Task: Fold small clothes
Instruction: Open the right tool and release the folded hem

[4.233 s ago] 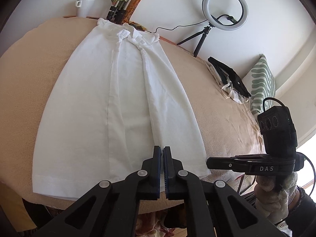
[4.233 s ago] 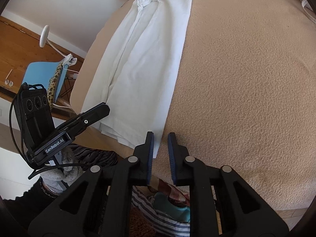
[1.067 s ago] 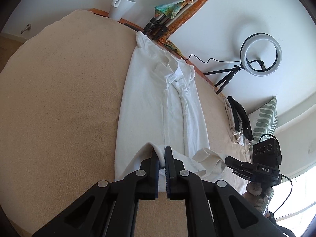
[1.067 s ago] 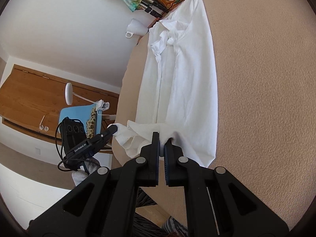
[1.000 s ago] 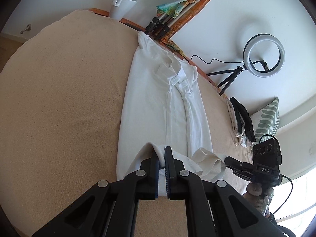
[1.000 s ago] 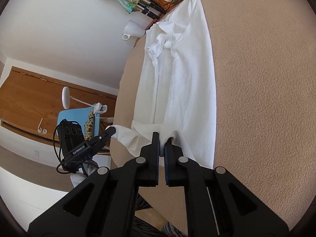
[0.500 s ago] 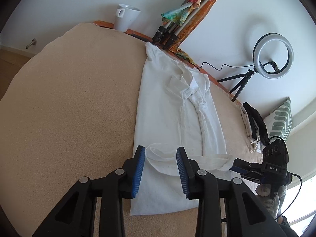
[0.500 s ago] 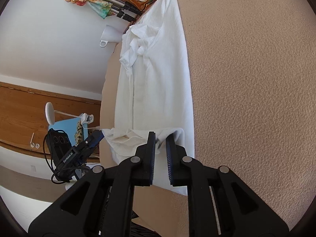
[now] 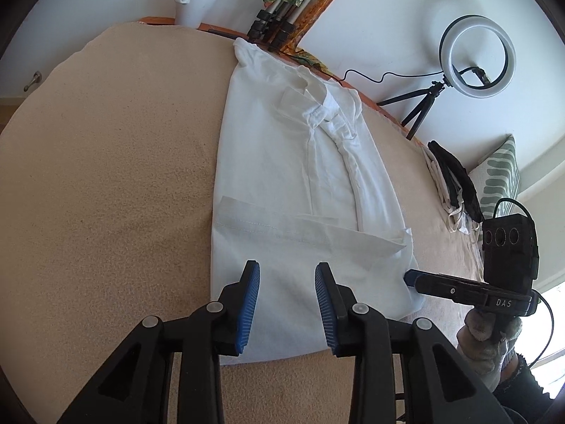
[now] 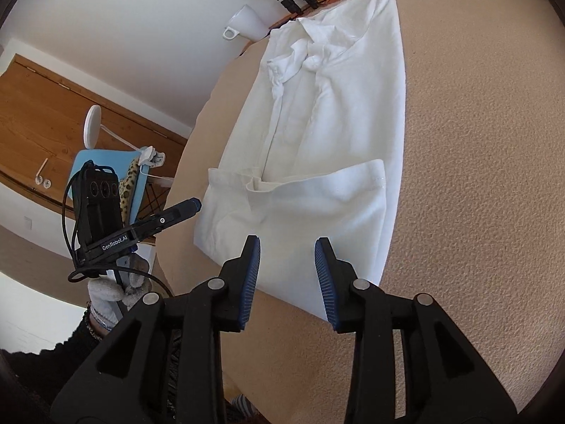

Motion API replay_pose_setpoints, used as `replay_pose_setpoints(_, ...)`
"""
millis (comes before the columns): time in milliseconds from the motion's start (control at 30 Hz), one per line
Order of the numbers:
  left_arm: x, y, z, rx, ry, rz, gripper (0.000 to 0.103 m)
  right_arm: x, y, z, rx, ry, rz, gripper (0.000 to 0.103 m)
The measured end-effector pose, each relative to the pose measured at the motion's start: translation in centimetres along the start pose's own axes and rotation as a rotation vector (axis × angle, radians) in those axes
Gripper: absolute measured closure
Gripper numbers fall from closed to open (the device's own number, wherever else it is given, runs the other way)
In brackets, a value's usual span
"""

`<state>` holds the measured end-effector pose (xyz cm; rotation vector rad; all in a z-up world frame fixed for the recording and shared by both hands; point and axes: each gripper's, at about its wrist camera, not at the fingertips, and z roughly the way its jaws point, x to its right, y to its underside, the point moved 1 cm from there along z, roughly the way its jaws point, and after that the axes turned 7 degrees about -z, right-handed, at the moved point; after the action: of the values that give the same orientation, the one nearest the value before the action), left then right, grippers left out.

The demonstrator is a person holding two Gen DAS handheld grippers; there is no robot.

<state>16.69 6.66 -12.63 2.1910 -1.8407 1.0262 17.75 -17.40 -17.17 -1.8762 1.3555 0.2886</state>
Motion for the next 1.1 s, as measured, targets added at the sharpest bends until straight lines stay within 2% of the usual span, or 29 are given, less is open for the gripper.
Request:
replay_pose_setpoints(100,-0.4,-0.4,0.7,0.022,-0.094,0.030,0.072,0.0,-0.2,1.4,-0.027,0.047,-0.028,0.067)
replay_pose_setpoints(200,-0.7,-1.0,0.3,0.088,-0.191,0.080,0.071,0.3,-1.1,1.1,0.016,0.165,-0.040,0.068)
replay_pose_setpoints(267,-0.9,-1.5,0.0,0.104,-0.175,0.088,0.069,0.2,-1.8,0.1,0.059,0.249,-0.069,0.068)
replay_pose_setpoints(433,-0.6,-2.1,0.5,0.089,-0.157,0.112,0.072,0.2,-2.3,-1.1,0.103,0.321,-0.121,0.068)
replay_pose_setpoints(600,0.1,-2.0,1.1,0.082,-0.177,0.146,0.090,1.3,-2.3,-0.7,0.081,0.364,-0.110,0.068)
replay_pose_setpoints(733,0.0,-2.0,1.1,0.093,-0.190,0.148,0.100,1.4,-2.3,-0.5,0.082,0.356,-0.112,0.069)
replay_pose_setpoints(767,-0.1,-2.0,1.1,0.093,-0.192,0.150,0.102,1.4,-2.3,-0.3,0.075,0.364,-0.115,0.071)
replay_pose_setpoints(833,-0.1,-1.9,1.1,0.101,-0.196,0.150,0.103,1.6,-2.3,-0.1,0.066,0.366,-0.114,0.087)
replay_pose_setpoints(867,-0.1,-1.9,1.0,0.102,-0.196,0.150,0.103,1.6,-2.3,0.0,0.063,0.363,-0.114,0.090)
replay_pose_setpoints(1000,-0.1,-2.1,0.6,0.131,-0.205,0.144,0.103,1.7,-2.3,-0.3,0.083,0.363,-0.111,0.098)
replay_pose_setpoints(1100,-0.3,-2.3,0.6,0.141,-0.222,0.144,0.103,1.8,-2.3,-0.6,0.103,0.412,-0.110,0.100)
